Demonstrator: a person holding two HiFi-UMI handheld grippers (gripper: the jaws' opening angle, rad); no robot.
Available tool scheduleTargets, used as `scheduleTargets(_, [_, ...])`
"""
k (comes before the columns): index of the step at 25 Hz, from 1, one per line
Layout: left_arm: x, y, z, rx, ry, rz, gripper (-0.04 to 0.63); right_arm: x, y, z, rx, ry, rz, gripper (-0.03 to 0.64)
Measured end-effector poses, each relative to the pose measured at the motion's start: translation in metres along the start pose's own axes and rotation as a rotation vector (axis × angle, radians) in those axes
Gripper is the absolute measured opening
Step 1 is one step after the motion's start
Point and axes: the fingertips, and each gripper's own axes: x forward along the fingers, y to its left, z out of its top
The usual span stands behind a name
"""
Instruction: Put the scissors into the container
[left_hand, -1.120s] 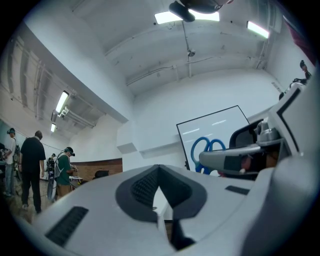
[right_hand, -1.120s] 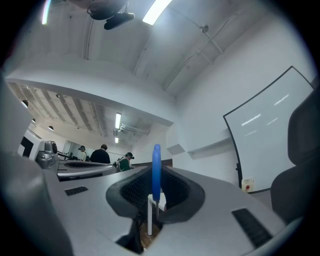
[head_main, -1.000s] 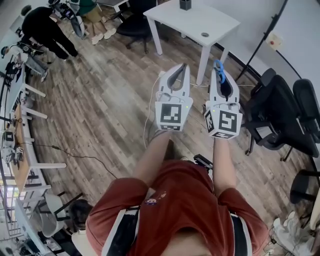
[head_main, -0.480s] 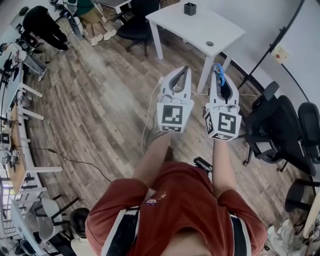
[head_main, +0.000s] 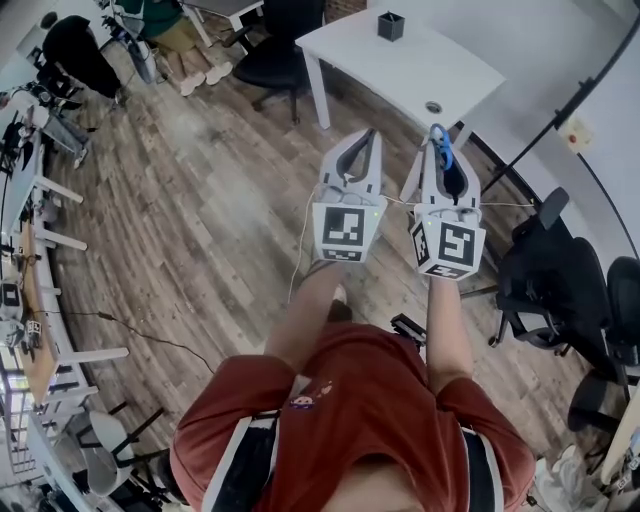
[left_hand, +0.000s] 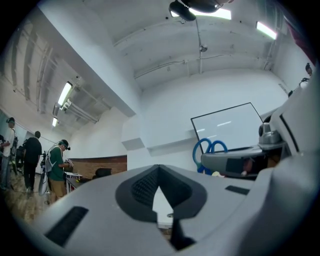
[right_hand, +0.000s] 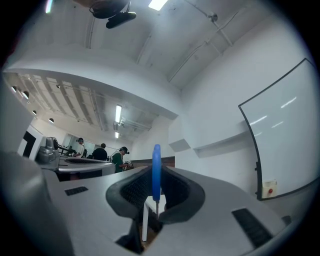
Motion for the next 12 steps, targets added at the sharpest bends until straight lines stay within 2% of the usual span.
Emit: scheduleTargets(12, [0.08,0.1,-0.033,-0.012,0.004,0.002,0.012,0.121,0.017,-0.029,0.002,0.017,-0.025,0.058])
